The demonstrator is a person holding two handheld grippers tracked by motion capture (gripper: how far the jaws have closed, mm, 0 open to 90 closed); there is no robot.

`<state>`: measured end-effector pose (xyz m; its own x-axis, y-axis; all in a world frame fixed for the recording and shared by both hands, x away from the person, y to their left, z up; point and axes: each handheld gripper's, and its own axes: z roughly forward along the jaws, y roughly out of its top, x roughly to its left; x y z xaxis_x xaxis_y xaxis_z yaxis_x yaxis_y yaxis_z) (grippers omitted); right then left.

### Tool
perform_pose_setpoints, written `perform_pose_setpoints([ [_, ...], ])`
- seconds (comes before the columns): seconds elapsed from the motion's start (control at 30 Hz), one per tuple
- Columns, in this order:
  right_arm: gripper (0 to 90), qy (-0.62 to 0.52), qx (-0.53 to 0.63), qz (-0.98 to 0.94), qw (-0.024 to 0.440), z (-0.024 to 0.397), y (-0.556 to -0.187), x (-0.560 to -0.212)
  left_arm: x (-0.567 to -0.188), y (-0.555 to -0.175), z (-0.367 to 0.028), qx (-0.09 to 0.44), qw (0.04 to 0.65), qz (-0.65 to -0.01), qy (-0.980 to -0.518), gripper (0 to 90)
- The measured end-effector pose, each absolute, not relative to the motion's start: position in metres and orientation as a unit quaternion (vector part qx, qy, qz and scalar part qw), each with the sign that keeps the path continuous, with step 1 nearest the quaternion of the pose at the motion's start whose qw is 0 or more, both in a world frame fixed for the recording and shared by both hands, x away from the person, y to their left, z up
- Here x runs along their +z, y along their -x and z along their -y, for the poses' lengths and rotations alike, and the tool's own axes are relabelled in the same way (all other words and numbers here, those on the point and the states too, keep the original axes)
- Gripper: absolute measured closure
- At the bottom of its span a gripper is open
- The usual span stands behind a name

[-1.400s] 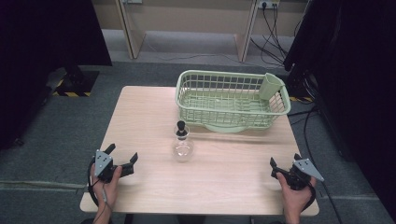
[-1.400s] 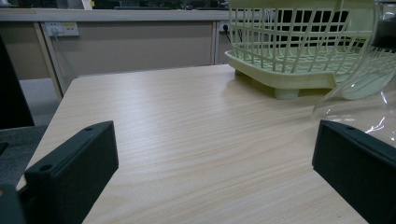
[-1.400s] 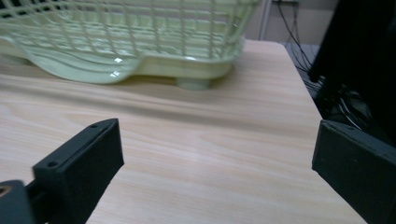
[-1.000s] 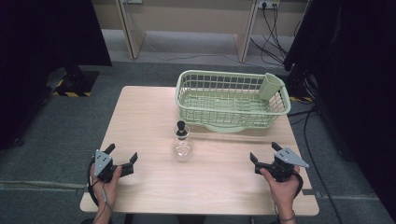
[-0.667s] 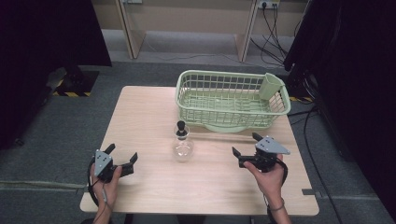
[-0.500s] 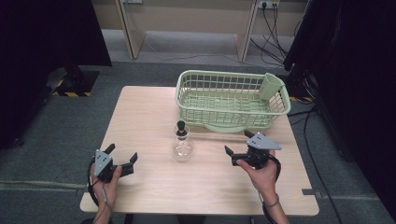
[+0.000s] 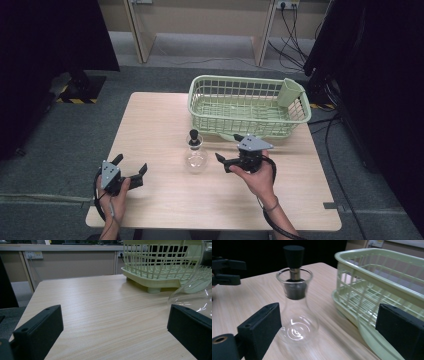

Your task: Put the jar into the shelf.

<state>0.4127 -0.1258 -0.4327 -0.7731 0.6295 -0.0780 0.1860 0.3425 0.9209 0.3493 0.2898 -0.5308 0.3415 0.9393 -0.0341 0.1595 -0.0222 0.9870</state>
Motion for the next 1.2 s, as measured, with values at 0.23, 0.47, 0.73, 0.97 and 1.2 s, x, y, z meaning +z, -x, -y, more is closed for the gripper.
perform_pose_setpoints([
  [0.23, 9.0, -0.238, 0.513, -0.802, 0.193, 0.097, -0.421, -0.432, -0.531, -0.349, -0.29, 0.362, 0.539, -0.446, -0.616, 0.0],
  [0.47, 12.7, -0.23, 0.522, -0.801, 0.181, 0.075, -0.427, -0.436, -0.531, -0.349, -0.29, 0.361, 0.54, -0.446, -0.616, 0.0],
  [0.73, 18.9, -0.226, 0.521, -0.805, 0.172, 0.055, -0.434, -0.44, -0.531, -0.349, -0.29, 0.361, 0.54, -0.445, -0.616, 0.0],
  [0.97, 25.3, -0.244, 0.53, -0.795, 0.165, 0.05, -0.44, -0.451, -0.531, -0.349, -0.29, 0.361, 0.541, -0.445, -0.616, 0.0],
  [1.2, 34.3, -0.245, 0.54, -0.788, 0.167, 0.045, -0.442, -0.45, -0.531, -0.349, -0.29, 0.361, 0.54, -0.445, -0.617, 0.0],
])
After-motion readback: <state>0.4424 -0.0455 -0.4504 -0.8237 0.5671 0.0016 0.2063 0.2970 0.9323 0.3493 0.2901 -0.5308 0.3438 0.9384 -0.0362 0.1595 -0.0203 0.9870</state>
